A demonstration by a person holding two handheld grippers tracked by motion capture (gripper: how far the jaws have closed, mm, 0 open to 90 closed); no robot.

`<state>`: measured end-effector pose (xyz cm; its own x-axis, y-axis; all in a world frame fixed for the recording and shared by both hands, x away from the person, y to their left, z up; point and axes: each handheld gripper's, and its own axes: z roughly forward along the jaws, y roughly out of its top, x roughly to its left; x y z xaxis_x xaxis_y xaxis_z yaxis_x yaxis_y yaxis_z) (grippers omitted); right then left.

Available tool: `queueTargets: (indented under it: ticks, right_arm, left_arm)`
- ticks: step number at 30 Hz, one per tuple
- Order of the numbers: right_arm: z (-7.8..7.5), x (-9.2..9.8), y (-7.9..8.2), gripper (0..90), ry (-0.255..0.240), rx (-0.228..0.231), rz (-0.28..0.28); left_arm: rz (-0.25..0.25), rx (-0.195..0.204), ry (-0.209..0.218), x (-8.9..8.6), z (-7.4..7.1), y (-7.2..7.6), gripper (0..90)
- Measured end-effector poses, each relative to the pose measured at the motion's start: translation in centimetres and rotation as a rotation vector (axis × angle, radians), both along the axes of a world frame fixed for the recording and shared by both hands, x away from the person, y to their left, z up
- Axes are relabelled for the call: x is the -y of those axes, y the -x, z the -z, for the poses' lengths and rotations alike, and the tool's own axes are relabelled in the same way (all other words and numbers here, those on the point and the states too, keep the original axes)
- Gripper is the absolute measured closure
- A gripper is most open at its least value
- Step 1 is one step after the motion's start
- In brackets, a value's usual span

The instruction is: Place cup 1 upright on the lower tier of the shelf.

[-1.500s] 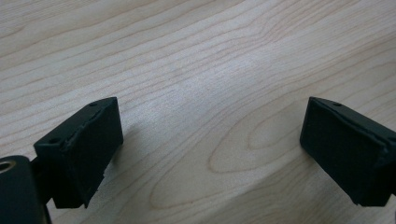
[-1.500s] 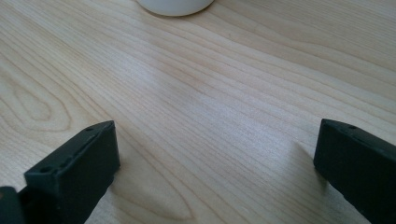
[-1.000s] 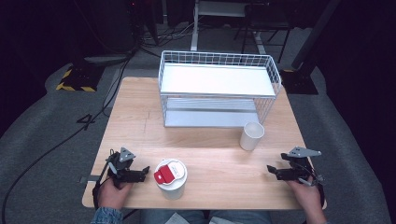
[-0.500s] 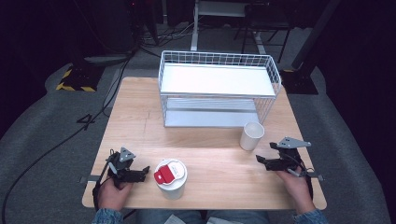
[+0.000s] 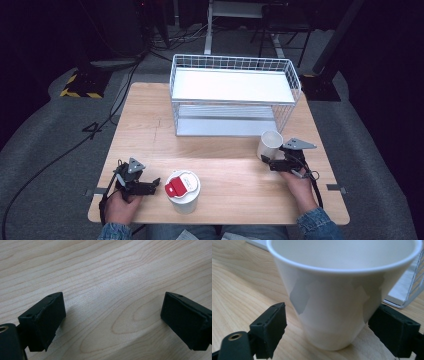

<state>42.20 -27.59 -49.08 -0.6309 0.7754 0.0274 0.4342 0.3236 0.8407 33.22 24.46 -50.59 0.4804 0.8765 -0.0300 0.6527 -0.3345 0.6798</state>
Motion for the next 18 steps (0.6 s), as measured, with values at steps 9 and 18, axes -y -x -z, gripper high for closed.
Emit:
queueTargets:
  ticks: [9,18]
  right_arm:
    - [0.4,-0.3,-0.8,15.4,-0.006,0.023,0.011]
    - [0.9,-0.4,-1.1,16.0,-0.003,0.023,0.016]
  left_arm:
    - [0.000,0.000,0.000,0.0,0.0,0.0,6.4]
    - [0.000,0.000,-0.001,0.0,0.0,0.0,6.4]
